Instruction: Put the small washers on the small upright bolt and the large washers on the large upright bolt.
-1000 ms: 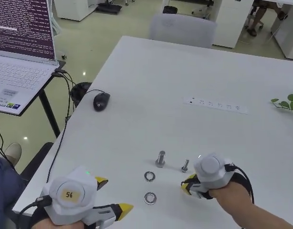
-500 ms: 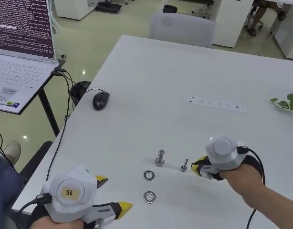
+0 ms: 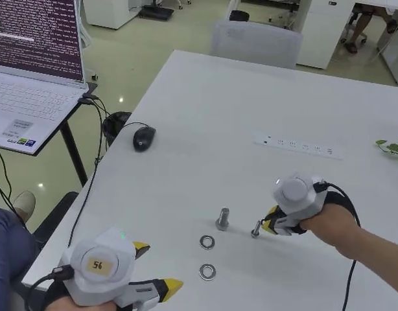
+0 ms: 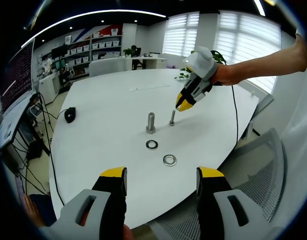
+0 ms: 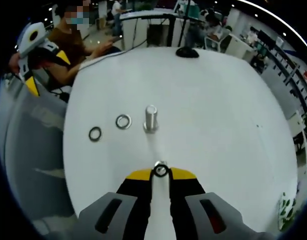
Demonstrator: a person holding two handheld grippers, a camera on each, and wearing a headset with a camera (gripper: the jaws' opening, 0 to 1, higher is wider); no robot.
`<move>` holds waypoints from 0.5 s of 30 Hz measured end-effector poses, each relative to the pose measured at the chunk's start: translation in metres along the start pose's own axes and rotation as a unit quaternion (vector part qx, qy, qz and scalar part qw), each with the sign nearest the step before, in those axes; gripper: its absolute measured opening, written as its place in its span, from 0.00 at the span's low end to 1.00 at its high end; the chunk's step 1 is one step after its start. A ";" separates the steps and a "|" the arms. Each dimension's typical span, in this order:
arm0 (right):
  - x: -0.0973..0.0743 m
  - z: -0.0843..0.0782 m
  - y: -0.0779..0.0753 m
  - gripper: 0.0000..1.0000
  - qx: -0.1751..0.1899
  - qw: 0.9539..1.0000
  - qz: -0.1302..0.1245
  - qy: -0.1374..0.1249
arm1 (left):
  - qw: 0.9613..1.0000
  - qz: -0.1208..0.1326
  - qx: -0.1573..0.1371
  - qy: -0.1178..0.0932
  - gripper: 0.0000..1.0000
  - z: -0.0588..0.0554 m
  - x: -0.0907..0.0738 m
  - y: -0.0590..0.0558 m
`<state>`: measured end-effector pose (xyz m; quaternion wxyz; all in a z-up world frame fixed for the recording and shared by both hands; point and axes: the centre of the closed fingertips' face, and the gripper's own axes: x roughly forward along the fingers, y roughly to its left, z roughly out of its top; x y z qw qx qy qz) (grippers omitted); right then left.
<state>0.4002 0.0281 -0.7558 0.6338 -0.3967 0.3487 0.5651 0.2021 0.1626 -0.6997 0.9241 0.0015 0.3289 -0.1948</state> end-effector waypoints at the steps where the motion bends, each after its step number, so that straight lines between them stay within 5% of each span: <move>1: 0.002 0.001 0.000 0.13 -0.003 1.000 0.002 0.003 | 1.000 0.000 -0.001 0.000 0.55 0.000 0.000 0.000; 15: 0.010 0.002 -0.003 0.13 -0.020 0.999 0.010 0.022 | 1.000 0.005 -0.006 -0.001 0.55 0.000 -0.001 0.003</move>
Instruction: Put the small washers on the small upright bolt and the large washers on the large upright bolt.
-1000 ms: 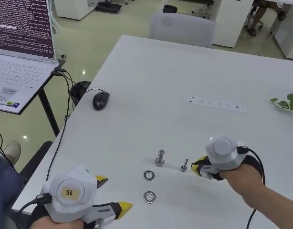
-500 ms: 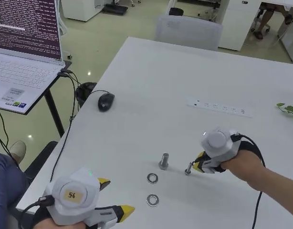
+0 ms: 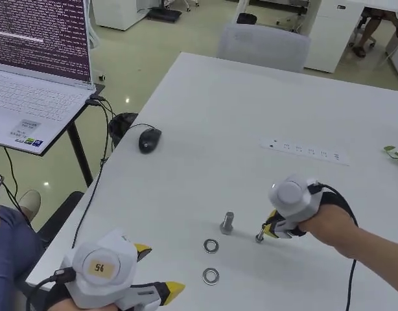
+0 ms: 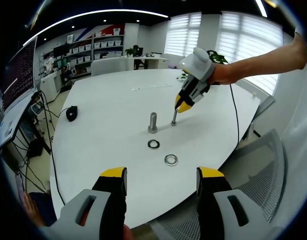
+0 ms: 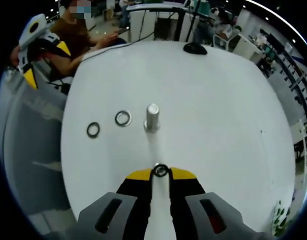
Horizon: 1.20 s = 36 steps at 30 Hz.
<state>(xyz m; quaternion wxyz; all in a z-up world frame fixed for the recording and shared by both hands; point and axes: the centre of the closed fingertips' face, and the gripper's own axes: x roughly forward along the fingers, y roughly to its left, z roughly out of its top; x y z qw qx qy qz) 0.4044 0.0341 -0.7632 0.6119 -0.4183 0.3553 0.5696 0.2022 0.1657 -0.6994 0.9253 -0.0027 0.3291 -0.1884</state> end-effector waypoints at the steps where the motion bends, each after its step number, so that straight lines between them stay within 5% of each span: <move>1: 0.000 0.001 0.001 0.13 0.000 1.000 0.001 0.000 | 1.000 0.000 0.000 0.000 0.55 0.000 0.000 0.000; 21: 0.008 -0.002 -0.001 0.13 -0.006 1.000 0.008 0.020 | 1.000 0.002 -0.006 0.001 0.55 -0.004 -0.001 0.001; 36: 0.031 -0.012 0.003 0.13 0.000 0.999 0.020 0.046 | 1.000 0.007 -0.013 0.003 0.55 -0.009 -0.003 0.004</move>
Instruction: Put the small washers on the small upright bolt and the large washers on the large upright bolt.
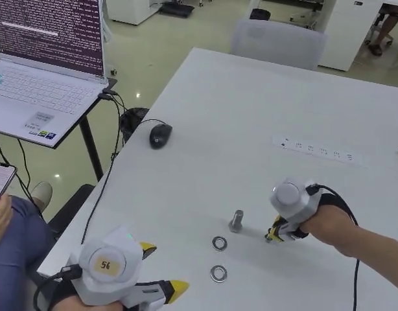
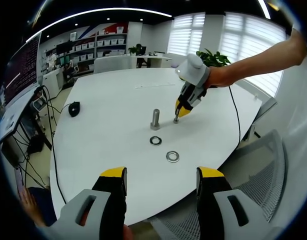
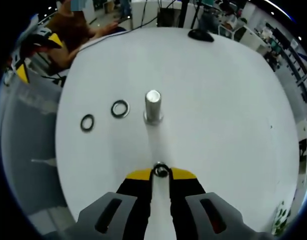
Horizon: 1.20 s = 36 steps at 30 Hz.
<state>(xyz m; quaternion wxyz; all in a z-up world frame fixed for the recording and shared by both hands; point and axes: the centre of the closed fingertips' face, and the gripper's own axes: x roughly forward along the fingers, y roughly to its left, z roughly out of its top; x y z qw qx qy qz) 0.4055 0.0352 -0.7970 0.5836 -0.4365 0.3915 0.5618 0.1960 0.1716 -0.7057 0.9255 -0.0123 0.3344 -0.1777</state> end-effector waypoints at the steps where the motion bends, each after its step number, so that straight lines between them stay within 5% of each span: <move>1: 0.003 -0.002 0.001 0.13 0.004 1.000 0.002 0.002 | 1.000 -0.001 0.001 0.001 0.55 0.000 0.000 -0.001; 18: 0.013 -0.013 0.008 0.15 0.017 1.000 0.006 0.010 | 1.000 0.003 0.004 -0.002 0.55 0.005 0.000 0.003; 26: -0.010 -0.006 -0.001 0.22 0.035 0.999 -0.025 -0.027 | 1.000 0.003 0.006 -0.004 0.55 0.006 0.001 0.003; 36: -0.046 0.009 0.006 0.23 0.084 0.986 -0.050 -0.133 | 1.000 0.001 0.009 -0.007 0.55 0.007 0.001 0.001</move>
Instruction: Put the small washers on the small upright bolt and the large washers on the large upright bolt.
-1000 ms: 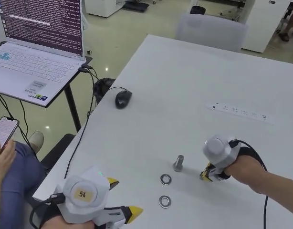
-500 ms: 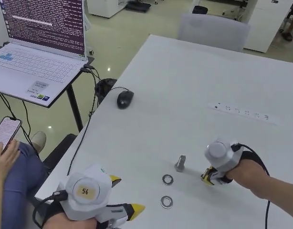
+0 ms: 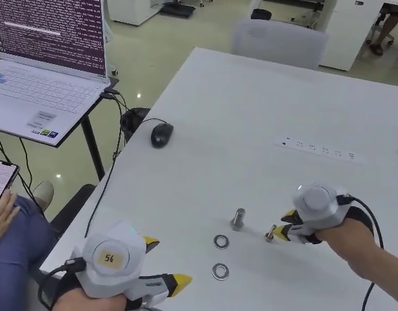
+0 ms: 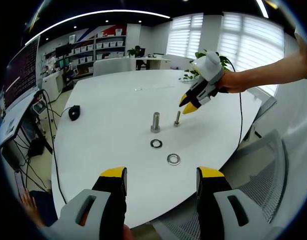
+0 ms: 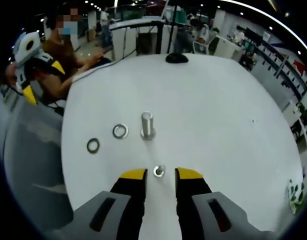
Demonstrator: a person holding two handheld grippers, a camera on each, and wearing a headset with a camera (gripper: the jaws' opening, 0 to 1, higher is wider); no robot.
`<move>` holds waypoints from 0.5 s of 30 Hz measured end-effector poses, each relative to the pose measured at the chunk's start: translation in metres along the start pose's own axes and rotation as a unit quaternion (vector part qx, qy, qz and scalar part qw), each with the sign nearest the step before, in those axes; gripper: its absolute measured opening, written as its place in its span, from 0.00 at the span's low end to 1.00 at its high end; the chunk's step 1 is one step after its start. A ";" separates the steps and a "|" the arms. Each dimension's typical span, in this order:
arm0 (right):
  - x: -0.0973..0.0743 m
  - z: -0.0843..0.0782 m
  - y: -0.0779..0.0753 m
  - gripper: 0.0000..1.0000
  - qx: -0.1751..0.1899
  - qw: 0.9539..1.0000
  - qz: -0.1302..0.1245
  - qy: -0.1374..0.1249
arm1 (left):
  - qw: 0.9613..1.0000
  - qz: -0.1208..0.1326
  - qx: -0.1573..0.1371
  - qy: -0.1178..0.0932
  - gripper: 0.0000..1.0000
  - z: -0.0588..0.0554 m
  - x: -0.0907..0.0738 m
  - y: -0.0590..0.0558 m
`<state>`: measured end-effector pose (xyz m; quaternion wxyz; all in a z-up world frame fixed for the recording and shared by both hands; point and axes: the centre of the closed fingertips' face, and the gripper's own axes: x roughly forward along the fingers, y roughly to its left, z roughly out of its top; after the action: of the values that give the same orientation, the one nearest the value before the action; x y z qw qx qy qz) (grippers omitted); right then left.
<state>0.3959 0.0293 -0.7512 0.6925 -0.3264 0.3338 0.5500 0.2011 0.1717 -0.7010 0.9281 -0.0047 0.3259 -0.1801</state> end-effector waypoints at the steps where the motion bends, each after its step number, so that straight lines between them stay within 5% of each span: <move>1: -0.003 0.001 0.004 0.23 -0.007 1.000 0.000 -0.005 | 1.000 -0.001 0.000 -0.001 0.55 0.001 0.000 -0.001; 15: 0.000 0.002 0.046 0.24 -0.021 0.999 0.021 -0.017 | 1.000 -0.005 0.009 -0.002 0.55 0.002 -0.002 -0.005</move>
<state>0.3506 0.0394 -0.7544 0.6793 -0.3242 0.3173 0.5769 0.1997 0.1676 -0.6977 0.9276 0.0019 0.3227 -0.1880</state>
